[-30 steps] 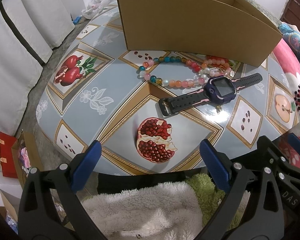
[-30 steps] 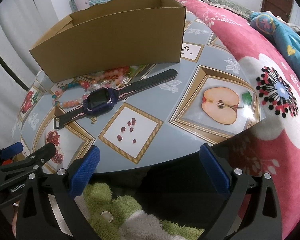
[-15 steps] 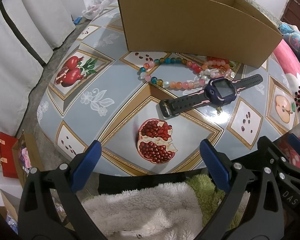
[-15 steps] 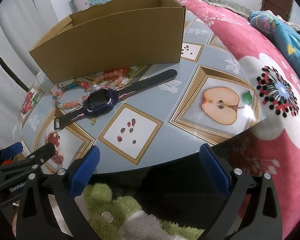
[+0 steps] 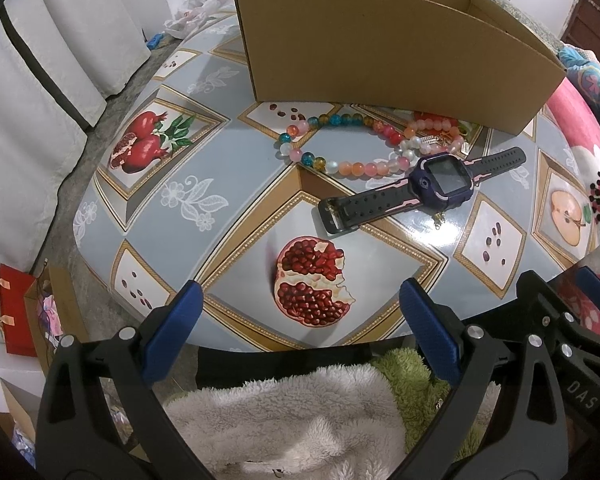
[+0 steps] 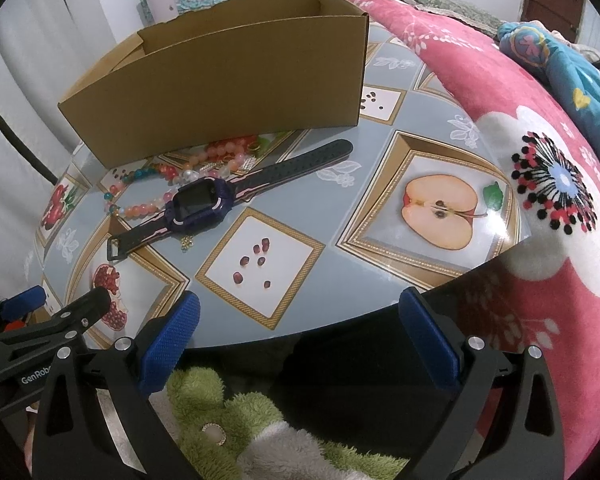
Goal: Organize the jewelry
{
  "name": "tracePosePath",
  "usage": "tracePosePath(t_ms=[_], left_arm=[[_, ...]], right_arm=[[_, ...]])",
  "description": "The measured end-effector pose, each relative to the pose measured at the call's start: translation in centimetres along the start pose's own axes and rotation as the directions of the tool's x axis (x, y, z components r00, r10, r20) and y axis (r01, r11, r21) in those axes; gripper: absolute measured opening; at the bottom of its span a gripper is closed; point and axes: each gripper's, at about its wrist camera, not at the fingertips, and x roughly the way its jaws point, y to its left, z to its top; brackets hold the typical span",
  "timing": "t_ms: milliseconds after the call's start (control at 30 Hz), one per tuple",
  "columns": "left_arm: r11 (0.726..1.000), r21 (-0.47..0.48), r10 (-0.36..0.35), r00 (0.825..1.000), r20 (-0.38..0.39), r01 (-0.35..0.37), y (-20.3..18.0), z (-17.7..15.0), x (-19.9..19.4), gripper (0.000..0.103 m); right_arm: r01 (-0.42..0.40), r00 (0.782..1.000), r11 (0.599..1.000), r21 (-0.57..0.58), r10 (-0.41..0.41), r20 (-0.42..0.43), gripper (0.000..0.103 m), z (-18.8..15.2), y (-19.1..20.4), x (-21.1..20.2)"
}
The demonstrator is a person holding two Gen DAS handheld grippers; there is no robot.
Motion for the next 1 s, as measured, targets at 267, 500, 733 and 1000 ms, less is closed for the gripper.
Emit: tracePosePath(t_ms=[267, 500, 733, 1000], left_arm=[[1.000, 0.000, 0.001, 1.000, -0.001, -0.001, -0.1, -0.1, 0.3, 0.095], [1.000, 0.001, -0.003, 1.000, -0.002, 0.003, -0.2, -0.3, 0.5, 0.095], [1.000, 0.004, -0.026, 1.000, 0.017, 0.026, -0.3, 0.3, 1.0, 0.095], [0.986, 0.164, -0.021, 0.988, 0.153, -0.005, -0.2, 0.7, 1.5, 0.095]], right_arm=[[-0.003, 1.000, 1.000, 0.005, 0.003, -0.001, 0.097, 0.0, -0.2, 0.0], [-0.002, 1.000, 1.000, 0.005, 0.002, 0.000, 0.097, -0.1, -0.1, 0.0], [0.029, 0.999, 1.000, 0.005, -0.029, 0.036, 0.097, 0.0, -0.7, -0.7], [0.034, 0.998, 0.999, 0.014, -0.034, 0.058, 0.097, 1.0, -2.5, 0.3]])
